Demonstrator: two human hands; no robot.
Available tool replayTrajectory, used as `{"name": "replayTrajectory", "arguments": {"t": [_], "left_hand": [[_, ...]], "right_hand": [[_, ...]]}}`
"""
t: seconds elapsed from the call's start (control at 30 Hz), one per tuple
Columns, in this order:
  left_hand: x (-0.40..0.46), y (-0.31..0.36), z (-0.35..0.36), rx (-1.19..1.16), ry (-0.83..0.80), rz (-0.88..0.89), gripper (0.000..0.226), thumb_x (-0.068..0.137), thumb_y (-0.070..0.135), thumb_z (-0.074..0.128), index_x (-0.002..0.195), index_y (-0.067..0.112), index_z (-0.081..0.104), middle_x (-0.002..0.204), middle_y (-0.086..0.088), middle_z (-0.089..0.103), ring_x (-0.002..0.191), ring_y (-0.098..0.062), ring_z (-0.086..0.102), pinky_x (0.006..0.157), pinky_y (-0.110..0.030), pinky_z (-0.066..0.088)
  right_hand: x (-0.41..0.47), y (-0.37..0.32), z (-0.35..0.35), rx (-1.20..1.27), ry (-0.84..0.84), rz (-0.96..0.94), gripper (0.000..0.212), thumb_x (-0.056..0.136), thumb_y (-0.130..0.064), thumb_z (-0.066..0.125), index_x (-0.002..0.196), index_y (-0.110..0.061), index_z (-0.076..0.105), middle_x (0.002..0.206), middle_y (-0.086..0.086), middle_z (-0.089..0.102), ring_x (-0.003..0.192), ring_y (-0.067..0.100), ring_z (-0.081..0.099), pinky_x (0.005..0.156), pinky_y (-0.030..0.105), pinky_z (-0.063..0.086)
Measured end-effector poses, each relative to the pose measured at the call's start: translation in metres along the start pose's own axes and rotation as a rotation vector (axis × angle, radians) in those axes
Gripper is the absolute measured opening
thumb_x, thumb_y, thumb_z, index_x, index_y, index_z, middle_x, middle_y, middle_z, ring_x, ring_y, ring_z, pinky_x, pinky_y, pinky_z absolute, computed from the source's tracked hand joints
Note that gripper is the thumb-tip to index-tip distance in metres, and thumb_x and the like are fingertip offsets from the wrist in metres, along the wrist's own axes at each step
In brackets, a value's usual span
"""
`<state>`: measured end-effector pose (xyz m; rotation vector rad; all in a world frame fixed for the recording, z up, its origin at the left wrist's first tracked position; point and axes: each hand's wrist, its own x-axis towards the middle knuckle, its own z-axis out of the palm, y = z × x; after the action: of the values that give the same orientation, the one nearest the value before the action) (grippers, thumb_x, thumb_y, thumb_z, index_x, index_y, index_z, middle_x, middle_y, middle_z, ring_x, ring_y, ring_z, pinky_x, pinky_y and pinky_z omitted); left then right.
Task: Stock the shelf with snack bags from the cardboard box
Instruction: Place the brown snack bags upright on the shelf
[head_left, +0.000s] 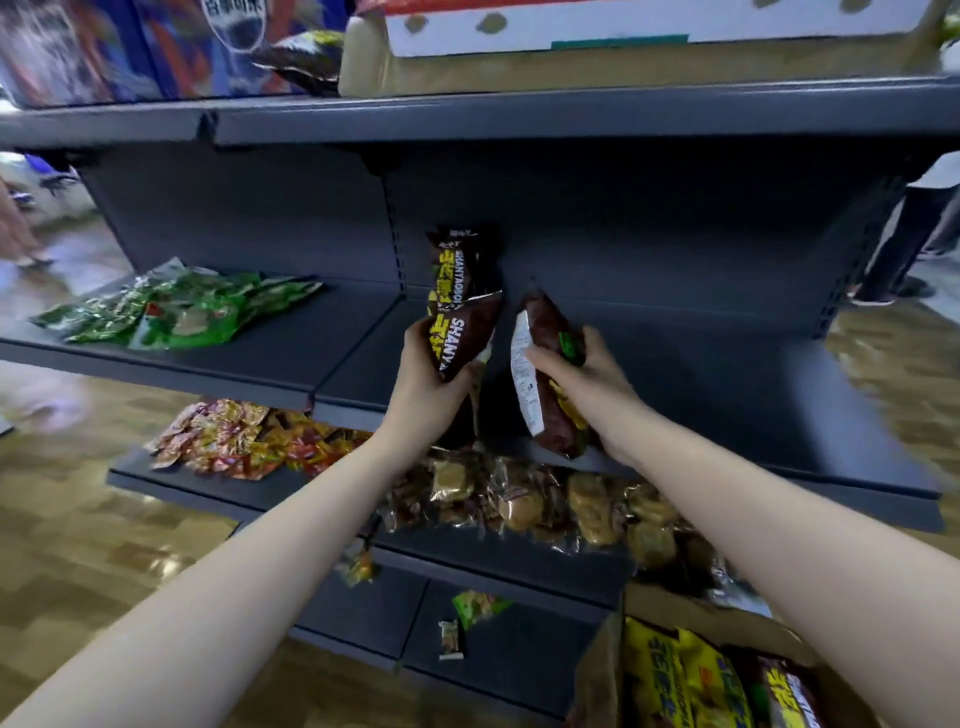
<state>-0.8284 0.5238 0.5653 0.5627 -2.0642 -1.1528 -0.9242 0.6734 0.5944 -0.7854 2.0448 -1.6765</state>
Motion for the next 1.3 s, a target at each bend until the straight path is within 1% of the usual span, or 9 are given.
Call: {"name": "replayTrajectory", "arguments": {"t": [0.1, 0.17, 0.3, 0.4, 0.57, 0.77, 0.87, 1.03, 1.3], "left_hand": [[0.034, -0.020, -0.007, 0.053, 0.063, 0.030, 0.063, 0.083, 0.019, 0.068, 0.133, 0.008, 0.031, 0.126, -0.010, 0.047, 0.116, -0.023, 0.051, 0.096, -0.043, 0.047], [0.055, -0.029, -0.011, 0.102, 0.105, 0.021, 0.065, 0.084, 0.021, 0.068, 0.135, 0.007, 0.030, 0.130, -0.012, 0.044, 0.120, -0.025, 0.047, 0.099, -0.047, 0.044], [0.096, -0.044, -0.013, 0.133, 0.119, -0.011, 0.067, 0.087, 0.021, 0.063, 0.141, 0.011, 0.024, 0.136, -0.012, 0.038, 0.125, -0.029, 0.041, 0.103, -0.045, 0.038], [0.126, -0.057, -0.007, 0.225, 0.138, -0.007, 0.068, 0.085, 0.022, 0.063, 0.140, 0.008, 0.026, 0.132, -0.015, 0.041, 0.122, -0.033, 0.042, 0.100, -0.048, 0.038], [0.164, -0.079, 0.014, 0.266, 0.161, -0.045, 0.070, 0.082, 0.021, 0.066, 0.140, 0.010, 0.028, 0.131, -0.014, 0.043, 0.123, -0.034, 0.041, 0.100, -0.050, 0.037], [0.184, -0.097, 0.041, 0.409, 0.231, -0.059, 0.074, 0.086, 0.038, 0.059, 0.144, 0.009, 0.023, 0.131, -0.013, 0.041, 0.124, -0.032, 0.038, 0.099, -0.045, 0.032], [0.191, -0.103, 0.052, 0.475, 0.284, -0.065, 0.078, 0.087, 0.049, 0.056, 0.145, 0.008, 0.024, 0.130, -0.013, 0.043, 0.120, -0.032, 0.040, 0.094, -0.046, 0.035], [0.195, -0.106, 0.067, 0.540, 0.306, -0.200, 0.083, 0.083, 0.050, 0.058, 0.146, 0.009, 0.023, 0.125, -0.015, 0.045, 0.115, -0.032, 0.044, 0.085, -0.045, 0.040], [0.187, -0.112, 0.057, 0.542, 0.104, -0.264, 0.118, 0.069, 0.060, 0.070, 0.149, 0.012, -0.001, 0.138, -0.010, 0.032, 0.127, -0.029, 0.034, 0.099, -0.044, 0.035]], "right_hand": [[0.029, -0.005, 0.015, 0.080, 0.093, -0.008, 0.046, 0.086, -0.038, 0.066, 0.124, -0.023, 0.045, 0.116, -0.002, 0.060, 0.107, 0.015, 0.058, 0.094, 0.035, 0.048], [0.048, -0.008, 0.022, 0.106, 0.111, -0.017, 0.045, 0.087, -0.035, 0.066, 0.125, -0.022, 0.045, 0.114, -0.003, 0.060, 0.106, 0.015, 0.059, 0.093, 0.032, 0.048], [0.082, -0.009, 0.034, 0.136, 0.129, -0.035, 0.042, 0.088, -0.031, 0.066, 0.123, -0.023, 0.044, 0.111, -0.004, 0.061, 0.104, 0.013, 0.060, 0.085, 0.025, 0.049], [0.105, -0.005, 0.041, 0.127, 0.149, -0.032, 0.037, 0.088, -0.031, 0.065, 0.117, -0.028, 0.043, 0.112, -0.005, 0.061, 0.104, 0.012, 0.060, 0.088, 0.027, 0.049], [0.136, 0.004, 0.053, 0.102, 0.183, -0.020, 0.040, 0.088, -0.032, 0.065, 0.120, -0.029, 0.042, 0.111, -0.009, 0.059, 0.102, 0.008, 0.059, 0.080, 0.021, 0.047], [0.170, 0.007, 0.059, 0.054, 0.209, -0.044, 0.039, 0.087, -0.034, 0.065, 0.117, -0.033, 0.040, 0.107, -0.014, 0.058, 0.100, 0.004, 0.058, 0.085, 0.024, 0.046], [0.183, 0.006, 0.060, 0.078, 0.229, -0.051, 0.046, 0.088, -0.033, 0.065, 0.126, -0.028, 0.040, 0.109, -0.012, 0.059, 0.101, 0.006, 0.059, 0.085, 0.024, 0.047], [0.197, 0.006, 0.066, 0.108, 0.261, -0.061, 0.053, 0.088, -0.030, 0.065, 0.133, -0.023, 0.039, 0.107, -0.012, 0.059, 0.098, 0.003, 0.059, 0.077, 0.018, 0.047], [0.199, 0.013, 0.073, 0.122, 0.283, -0.031, 0.054, 0.088, -0.030, 0.066, 0.134, -0.022, 0.040, 0.113, -0.007, 0.060, 0.104, 0.010, 0.061, 0.087, 0.026, 0.049]]}}
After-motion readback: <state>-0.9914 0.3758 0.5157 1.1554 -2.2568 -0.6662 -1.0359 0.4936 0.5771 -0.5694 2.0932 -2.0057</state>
